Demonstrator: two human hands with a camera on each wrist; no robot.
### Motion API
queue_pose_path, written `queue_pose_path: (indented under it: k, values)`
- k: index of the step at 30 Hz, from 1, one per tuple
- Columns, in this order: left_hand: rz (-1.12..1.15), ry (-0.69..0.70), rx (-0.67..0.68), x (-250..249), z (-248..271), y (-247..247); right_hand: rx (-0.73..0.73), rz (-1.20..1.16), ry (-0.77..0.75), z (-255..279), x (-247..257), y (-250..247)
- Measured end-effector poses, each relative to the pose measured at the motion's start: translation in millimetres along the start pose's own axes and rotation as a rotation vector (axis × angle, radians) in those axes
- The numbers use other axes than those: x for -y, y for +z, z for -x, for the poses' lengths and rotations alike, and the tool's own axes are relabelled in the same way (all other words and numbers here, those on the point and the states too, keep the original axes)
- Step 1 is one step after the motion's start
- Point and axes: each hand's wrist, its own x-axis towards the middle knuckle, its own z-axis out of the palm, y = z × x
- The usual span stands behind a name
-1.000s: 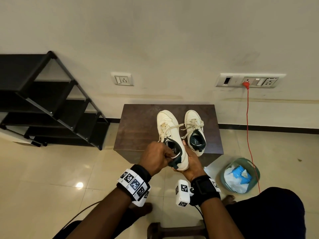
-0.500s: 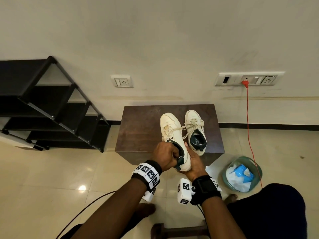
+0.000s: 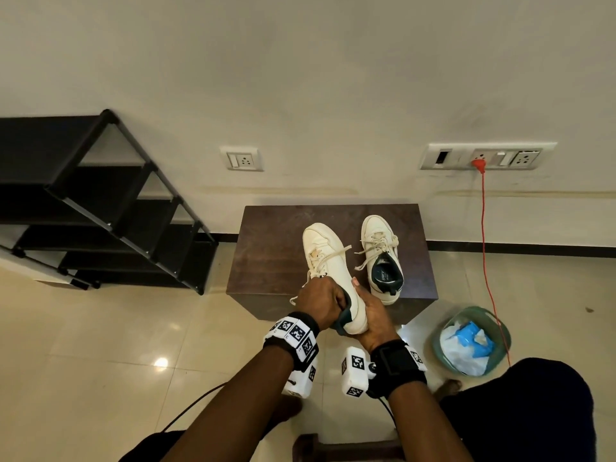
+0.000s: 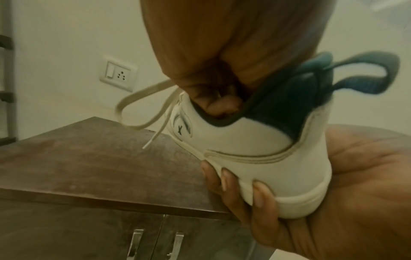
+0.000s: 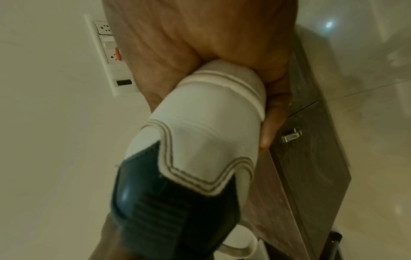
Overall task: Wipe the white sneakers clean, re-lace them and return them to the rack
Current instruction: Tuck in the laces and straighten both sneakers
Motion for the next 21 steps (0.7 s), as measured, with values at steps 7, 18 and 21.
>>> queue_pose_path:
  k: [7, 18, 21]
  values:
    - [-0.035, 0.073, 0.201, 3.1, -4.6, -15.5, -0.048, 0.015, -0.051, 4.0, -1.4, 10.9]
    - [0.881, -0.174, 0.113, 0.3, 21.8, -12.6, 0.034, 0.06, -0.115, 11.5, 7.7, 15.2]
    - [0.814, -0.076, -0.037, 4.8, 27.5, 3.9, 0.011, 0.07, -0.123, 12.5, 3.1, 13.8]
